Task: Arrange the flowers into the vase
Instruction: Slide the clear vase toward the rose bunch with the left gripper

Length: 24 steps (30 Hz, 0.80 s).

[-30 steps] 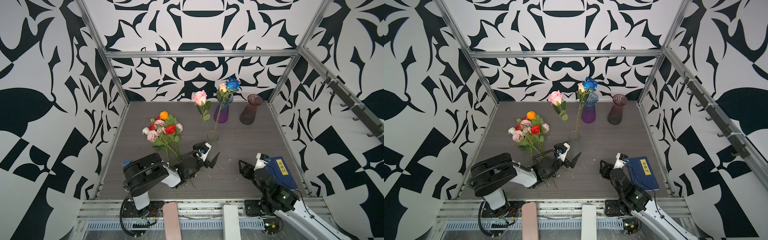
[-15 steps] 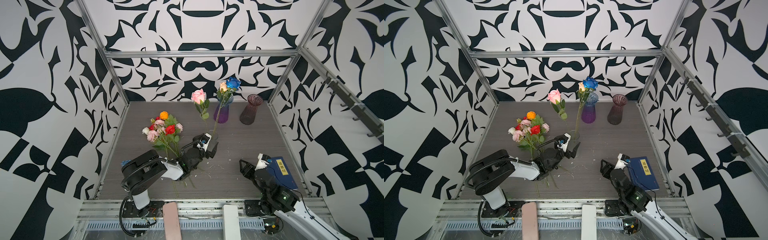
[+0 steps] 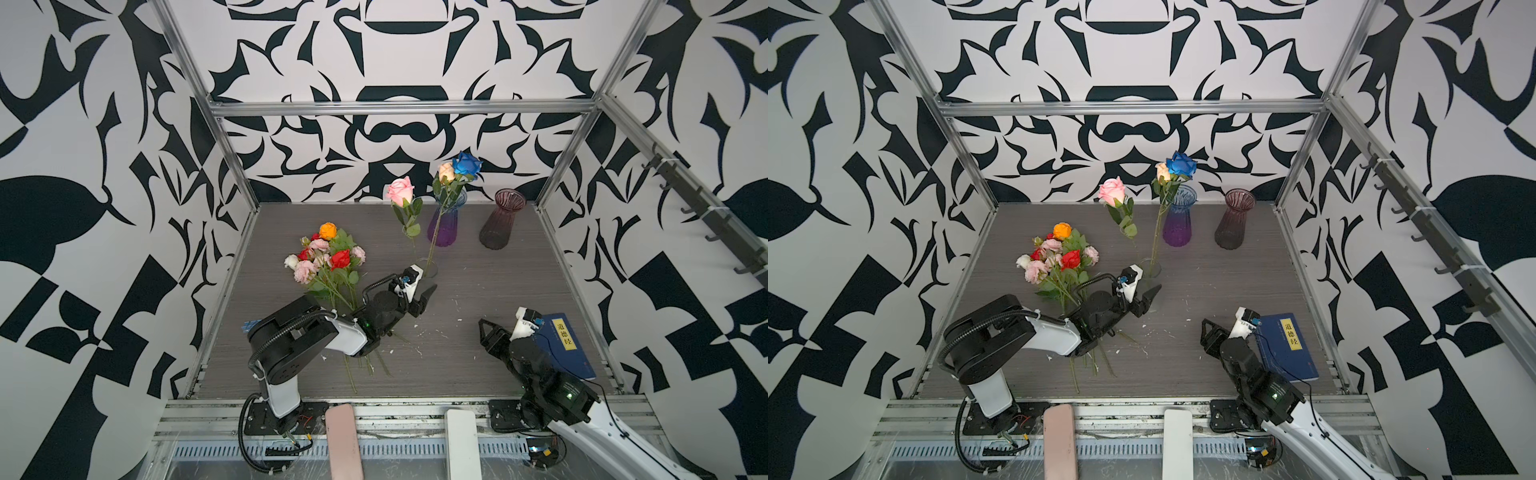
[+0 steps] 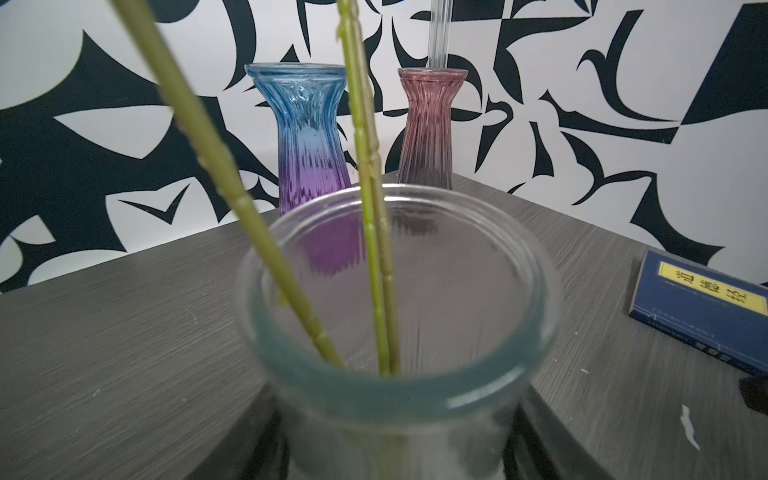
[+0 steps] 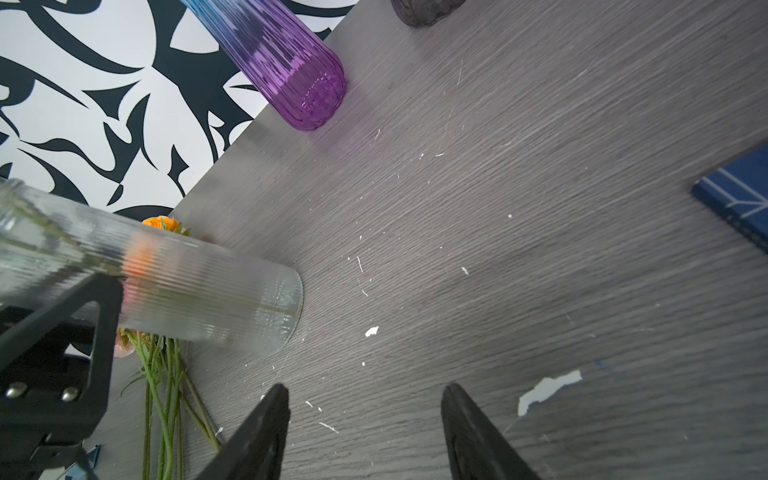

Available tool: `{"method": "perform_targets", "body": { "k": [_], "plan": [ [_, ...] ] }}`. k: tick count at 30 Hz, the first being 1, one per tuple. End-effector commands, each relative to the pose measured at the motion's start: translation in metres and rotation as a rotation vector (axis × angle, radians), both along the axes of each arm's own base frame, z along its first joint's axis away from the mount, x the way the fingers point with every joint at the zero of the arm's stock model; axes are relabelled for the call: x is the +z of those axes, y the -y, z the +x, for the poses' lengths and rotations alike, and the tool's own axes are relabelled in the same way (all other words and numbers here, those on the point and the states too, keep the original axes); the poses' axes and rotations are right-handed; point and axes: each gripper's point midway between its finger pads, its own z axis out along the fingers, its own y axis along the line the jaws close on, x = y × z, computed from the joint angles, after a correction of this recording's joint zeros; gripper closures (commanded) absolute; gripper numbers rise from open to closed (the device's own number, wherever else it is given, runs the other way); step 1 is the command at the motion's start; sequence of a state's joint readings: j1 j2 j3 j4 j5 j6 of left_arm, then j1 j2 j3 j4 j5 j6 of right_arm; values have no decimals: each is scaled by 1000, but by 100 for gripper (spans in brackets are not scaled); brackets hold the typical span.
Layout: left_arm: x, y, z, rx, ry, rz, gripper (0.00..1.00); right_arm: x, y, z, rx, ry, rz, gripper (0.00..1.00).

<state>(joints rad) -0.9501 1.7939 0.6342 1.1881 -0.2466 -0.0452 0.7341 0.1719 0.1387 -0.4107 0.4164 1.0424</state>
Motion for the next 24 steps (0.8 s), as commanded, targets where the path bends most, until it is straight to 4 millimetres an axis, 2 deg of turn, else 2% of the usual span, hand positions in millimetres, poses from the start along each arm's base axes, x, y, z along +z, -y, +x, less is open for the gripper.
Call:
{"method": "perform_targets", "body": {
  "k": [1,3,5,13,20,24],
  "plan": [
    [-7,7,0,-35,-9,3,49,5,6,2,-34,10,-6,38],
    [-10,4,4,-22,-7,11,57,4,6,2,-36,11,-6,38],
    [-11,0,10,-9,-7,14,60,4,6,2,-35,10,-4,38],
    [-14,-17,48,23,-3,-14,60,2,7,3,-45,-2,-8,38],
    [-17,-40,93,45,-25,-78,61,-2,6,8,-51,-33,-11,38],
    [-12,-53,117,75,-14,-98,61,-8,4,12,-45,-72,-1,38]
  ]
}}
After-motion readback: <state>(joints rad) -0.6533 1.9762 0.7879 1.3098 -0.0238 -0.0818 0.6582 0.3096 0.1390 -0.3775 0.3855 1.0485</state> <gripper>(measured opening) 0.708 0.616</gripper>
